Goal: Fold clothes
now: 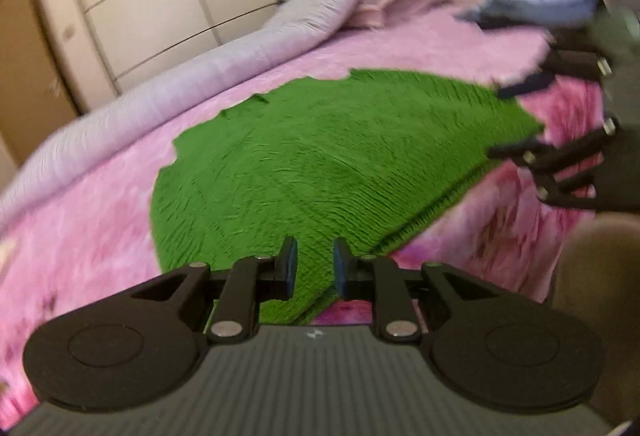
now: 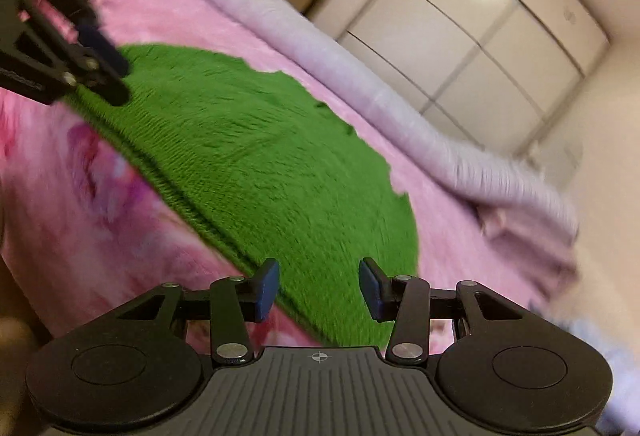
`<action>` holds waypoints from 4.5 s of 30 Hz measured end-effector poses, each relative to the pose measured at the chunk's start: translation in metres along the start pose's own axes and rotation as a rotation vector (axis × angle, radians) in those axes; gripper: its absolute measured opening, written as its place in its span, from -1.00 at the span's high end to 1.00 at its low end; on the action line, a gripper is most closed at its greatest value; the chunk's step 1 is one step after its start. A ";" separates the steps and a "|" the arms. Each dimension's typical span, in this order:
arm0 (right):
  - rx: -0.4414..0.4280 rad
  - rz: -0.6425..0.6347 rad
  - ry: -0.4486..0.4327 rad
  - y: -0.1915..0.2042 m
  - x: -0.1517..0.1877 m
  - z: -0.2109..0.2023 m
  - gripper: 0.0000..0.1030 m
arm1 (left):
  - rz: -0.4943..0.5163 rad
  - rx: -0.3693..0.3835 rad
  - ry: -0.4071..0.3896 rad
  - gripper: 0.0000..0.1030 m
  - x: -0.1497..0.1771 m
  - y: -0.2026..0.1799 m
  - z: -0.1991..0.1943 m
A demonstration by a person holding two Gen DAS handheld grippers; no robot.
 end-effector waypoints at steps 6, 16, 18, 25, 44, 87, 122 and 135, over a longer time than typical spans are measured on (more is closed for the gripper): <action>0.034 -0.169 -0.001 0.029 0.006 0.020 0.14 | 0.217 -0.113 0.033 0.63 0.009 -0.030 0.022; 0.129 -0.336 -0.033 0.051 0.017 0.034 0.14 | 0.554 -0.306 0.017 0.62 0.020 -0.061 0.037; 0.144 -0.362 -0.036 0.053 0.018 0.038 0.14 | 0.601 -0.329 0.013 0.62 0.022 -0.063 0.040; 0.194 -0.412 -0.052 0.050 0.013 0.053 0.14 | 0.615 -0.370 -0.012 0.56 0.017 -0.056 0.045; 0.195 -0.264 -0.031 0.008 -0.007 0.066 0.40 | 0.504 -0.375 0.005 0.60 0.017 -0.028 0.044; -0.366 0.768 0.228 -0.065 0.030 0.041 0.16 | -0.525 0.042 0.232 0.87 0.036 0.052 0.026; -0.391 0.867 0.327 -0.056 0.029 -0.086 0.14 | -0.565 -0.059 0.293 0.40 0.029 0.010 -0.078; -0.404 0.838 0.319 -0.045 0.024 -0.097 0.14 | -0.567 -0.057 0.285 0.39 0.032 0.005 -0.087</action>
Point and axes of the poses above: each gripper's, at about its wrist camera, not at the fingertips, and z roughly the way its jaws point, y to its left, x to its underside, the point moved 9 cm from there along z, roughly the way its jaws point, and after that the axes turned 14 degrees about y, right-handed, at the moved point
